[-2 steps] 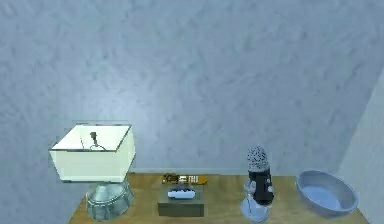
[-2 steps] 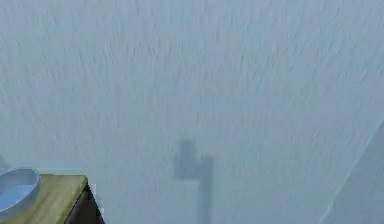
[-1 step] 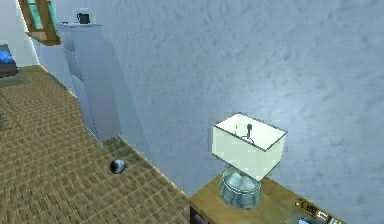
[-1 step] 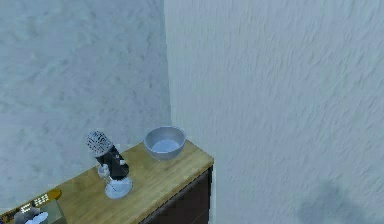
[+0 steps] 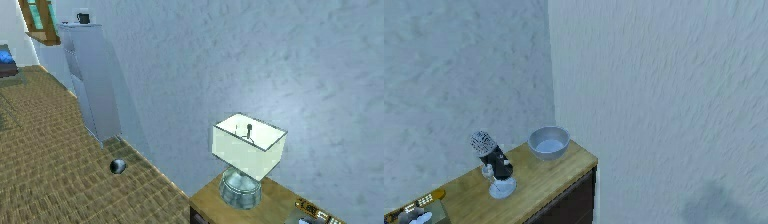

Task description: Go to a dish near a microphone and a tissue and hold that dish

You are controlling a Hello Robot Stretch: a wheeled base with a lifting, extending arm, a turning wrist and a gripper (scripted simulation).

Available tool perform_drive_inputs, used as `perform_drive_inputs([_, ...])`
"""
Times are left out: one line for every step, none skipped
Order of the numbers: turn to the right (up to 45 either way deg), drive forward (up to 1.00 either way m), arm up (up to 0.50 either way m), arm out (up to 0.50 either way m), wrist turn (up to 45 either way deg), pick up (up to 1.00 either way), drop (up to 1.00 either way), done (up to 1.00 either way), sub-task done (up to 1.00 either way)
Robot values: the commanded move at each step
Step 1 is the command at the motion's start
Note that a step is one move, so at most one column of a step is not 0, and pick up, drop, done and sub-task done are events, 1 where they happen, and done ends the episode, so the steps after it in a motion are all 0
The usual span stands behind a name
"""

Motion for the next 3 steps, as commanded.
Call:
perform_drive_inputs([0.0, 0.00, 0.36, 0.00, 0.0, 0.00, 0.00, 0.00, 0.00])
perform_drive_inputs([0.0, 0.00, 0.00, 0.44, 0.0, 0.00, 0.00, 0.00, 0.00])
perform_drive_inputs([0.0, 0.00, 0.00, 0.00, 45.0, 0.00, 0.00, 0.00, 0.00])
